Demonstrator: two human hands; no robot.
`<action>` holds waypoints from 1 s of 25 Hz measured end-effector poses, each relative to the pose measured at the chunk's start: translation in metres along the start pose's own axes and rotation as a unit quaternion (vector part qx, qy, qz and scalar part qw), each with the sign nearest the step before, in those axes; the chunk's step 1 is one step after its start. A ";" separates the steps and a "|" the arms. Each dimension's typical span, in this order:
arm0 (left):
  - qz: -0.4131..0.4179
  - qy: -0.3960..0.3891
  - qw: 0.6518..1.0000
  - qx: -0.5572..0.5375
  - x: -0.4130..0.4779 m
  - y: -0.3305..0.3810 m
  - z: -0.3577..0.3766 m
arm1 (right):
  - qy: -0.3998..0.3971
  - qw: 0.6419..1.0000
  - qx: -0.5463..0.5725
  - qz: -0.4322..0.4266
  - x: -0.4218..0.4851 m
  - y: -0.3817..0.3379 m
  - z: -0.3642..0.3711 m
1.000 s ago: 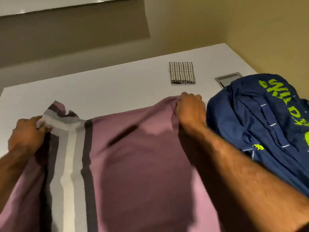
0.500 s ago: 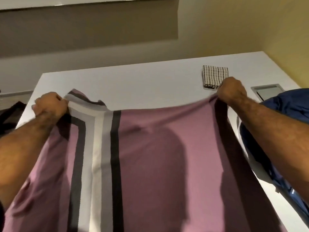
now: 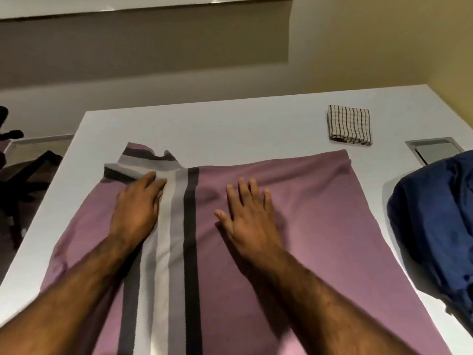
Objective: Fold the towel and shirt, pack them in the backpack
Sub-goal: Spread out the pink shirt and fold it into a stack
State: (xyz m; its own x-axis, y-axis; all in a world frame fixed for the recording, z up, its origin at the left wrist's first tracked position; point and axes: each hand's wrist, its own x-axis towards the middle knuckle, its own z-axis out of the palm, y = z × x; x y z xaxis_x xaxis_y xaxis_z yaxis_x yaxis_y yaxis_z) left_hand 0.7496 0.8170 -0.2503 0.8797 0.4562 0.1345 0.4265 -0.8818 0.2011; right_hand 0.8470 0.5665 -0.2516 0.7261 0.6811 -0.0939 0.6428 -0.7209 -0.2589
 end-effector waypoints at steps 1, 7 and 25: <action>0.008 0.007 1.000 0.003 0.018 -0.004 -0.003 | -0.012 1.000 0.008 0.015 -0.004 -0.003 0.008; 0.010 -0.057 0.998 0.014 0.101 -0.028 -0.005 | -0.005 0.996 -0.058 0.064 -0.016 0.033 0.014; -0.081 -0.109 0.990 0.025 -0.204 0.062 -0.004 | 0.066 0.991 0.003 0.116 -0.199 0.022 0.022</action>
State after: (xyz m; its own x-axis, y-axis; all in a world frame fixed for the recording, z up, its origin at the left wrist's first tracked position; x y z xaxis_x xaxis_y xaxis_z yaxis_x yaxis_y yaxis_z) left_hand 0.5956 0.6697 -0.2616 0.8208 0.5607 -0.1087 0.5711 -0.8064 0.1531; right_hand 0.7114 0.4184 -0.2597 0.8795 0.4751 -0.0253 0.4545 -0.8547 -0.2509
